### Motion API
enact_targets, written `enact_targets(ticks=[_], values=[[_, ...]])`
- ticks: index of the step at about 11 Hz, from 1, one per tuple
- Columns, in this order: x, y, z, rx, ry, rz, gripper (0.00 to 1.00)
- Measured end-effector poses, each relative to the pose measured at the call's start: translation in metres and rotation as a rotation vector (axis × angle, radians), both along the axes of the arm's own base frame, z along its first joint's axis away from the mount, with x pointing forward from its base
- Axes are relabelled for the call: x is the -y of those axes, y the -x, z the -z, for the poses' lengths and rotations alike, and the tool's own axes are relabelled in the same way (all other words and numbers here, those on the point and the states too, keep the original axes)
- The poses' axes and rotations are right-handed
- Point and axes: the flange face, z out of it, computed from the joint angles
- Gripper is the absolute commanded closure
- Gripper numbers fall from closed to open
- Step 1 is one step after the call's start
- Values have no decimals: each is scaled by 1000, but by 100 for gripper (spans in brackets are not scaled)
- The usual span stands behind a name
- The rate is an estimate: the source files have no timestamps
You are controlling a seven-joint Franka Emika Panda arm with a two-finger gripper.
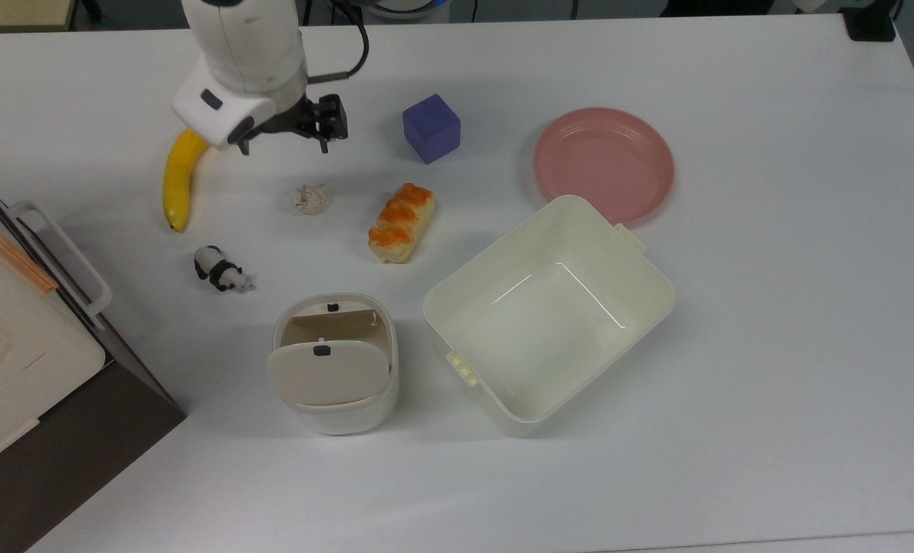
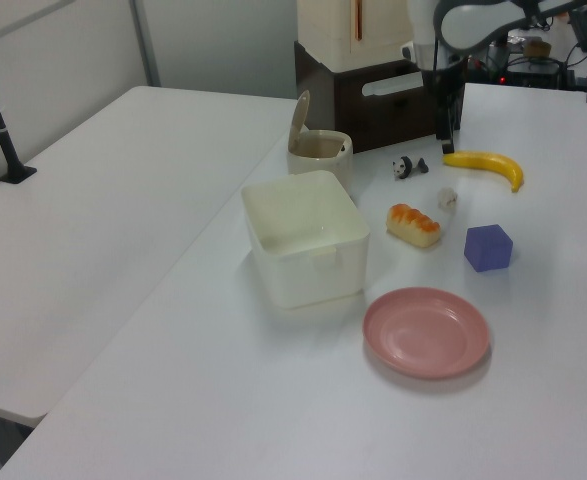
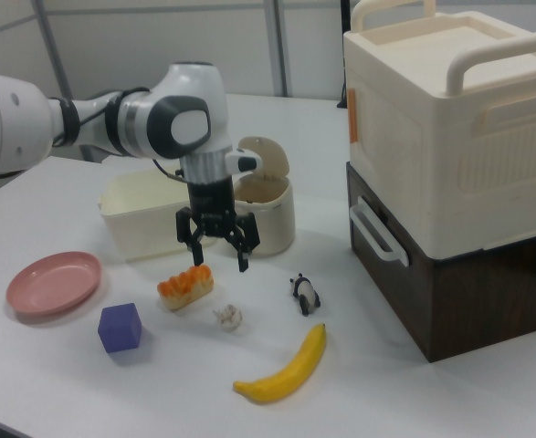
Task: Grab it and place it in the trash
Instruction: 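Move the gripper over the small white toy and lower it, then close the gripper on the small white toy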
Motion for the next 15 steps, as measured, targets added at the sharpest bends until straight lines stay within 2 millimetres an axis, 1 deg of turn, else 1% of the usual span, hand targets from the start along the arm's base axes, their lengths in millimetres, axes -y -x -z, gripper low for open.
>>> enact_targets(ticks=[4,6,7,9,12,15], values=[[-12,-19,64,25,-11,-38,0],[-21,-18,91,77,-15,-60,0],[-23,-15,100,89,-17,-67,0],[-24,-12,105,92,-18,-69,3],[-23,-11,100,97,-16,-69,2],[-20,-1,97,37,10,-81,2]])
